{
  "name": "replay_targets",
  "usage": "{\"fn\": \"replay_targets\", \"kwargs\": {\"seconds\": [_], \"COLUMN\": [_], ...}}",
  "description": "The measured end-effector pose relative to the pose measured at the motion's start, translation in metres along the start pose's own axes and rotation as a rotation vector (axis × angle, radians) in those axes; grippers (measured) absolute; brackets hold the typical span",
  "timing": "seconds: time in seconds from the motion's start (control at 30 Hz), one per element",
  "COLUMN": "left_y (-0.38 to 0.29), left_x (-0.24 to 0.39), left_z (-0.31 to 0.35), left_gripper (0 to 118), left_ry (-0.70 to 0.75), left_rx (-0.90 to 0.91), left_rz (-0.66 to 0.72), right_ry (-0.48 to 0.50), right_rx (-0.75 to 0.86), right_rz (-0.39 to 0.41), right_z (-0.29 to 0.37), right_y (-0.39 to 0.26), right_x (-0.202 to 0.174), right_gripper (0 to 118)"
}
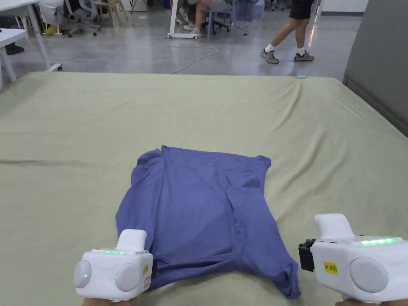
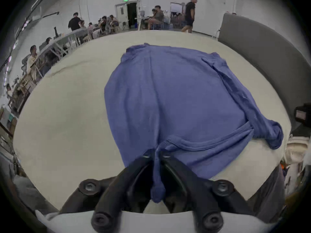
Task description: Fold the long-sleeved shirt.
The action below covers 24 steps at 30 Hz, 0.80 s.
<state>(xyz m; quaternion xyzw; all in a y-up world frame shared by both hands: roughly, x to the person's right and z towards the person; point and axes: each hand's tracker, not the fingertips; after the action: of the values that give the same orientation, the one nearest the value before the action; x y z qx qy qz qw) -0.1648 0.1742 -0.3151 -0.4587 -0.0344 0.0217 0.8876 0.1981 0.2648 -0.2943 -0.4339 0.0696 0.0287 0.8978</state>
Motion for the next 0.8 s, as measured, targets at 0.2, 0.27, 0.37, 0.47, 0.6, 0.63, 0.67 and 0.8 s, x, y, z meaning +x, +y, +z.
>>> {"fn": "replay_targets", "kwargs": {"seconds": [0.2,0.27,0.37,0.47,0.6,0.63,0.67,0.8], "left_y": [0.009,0.013,0.016,0.018,0.025,0.029,0.031,0.047], "left_x": [-0.005,-0.010,-0.016,-0.017,-0.017,-0.019,-0.018,-0.029], "left_z": [0.014,0.014,0.014,0.012,0.007,0.004,0.003,-0.009], "left_gripper": [0,0,0,0,0,0,0,0], "left_ry": [-0.044,-0.056,-0.081,-0.107,-0.116,-0.121,-0.118,-0.145], "left_rx": [0.032,0.040,0.049,0.042,0.029,0.013,0.004,-0.016], "left_rz": [0.017,0.042,0.080,0.117,0.105,0.106,0.112,0.182], "right_ry": [0.033,0.059,0.140,0.209,0.201,0.179,0.159,0.143], "right_rx": [0.047,0.075,0.122,0.061,-0.084,-0.118,-0.146,-0.152], "right_rz": [0.074,0.147,0.248,0.290,0.331,0.341,0.354,0.348], "right_z": [-0.026,-0.047,-0.093,-0.167,-0.284,-0.309,-0.329,-0.387], "right_y": [0.074,0.119,0.202,0.278,0.352,0.363,0.373,0.394], "right_x": [-0.016,-0.034,-0.070,-0.110,-0.159,-0.170,-0.179,-0.207], "right_gripper": [0,0,15,74,75,75,75,75]}}
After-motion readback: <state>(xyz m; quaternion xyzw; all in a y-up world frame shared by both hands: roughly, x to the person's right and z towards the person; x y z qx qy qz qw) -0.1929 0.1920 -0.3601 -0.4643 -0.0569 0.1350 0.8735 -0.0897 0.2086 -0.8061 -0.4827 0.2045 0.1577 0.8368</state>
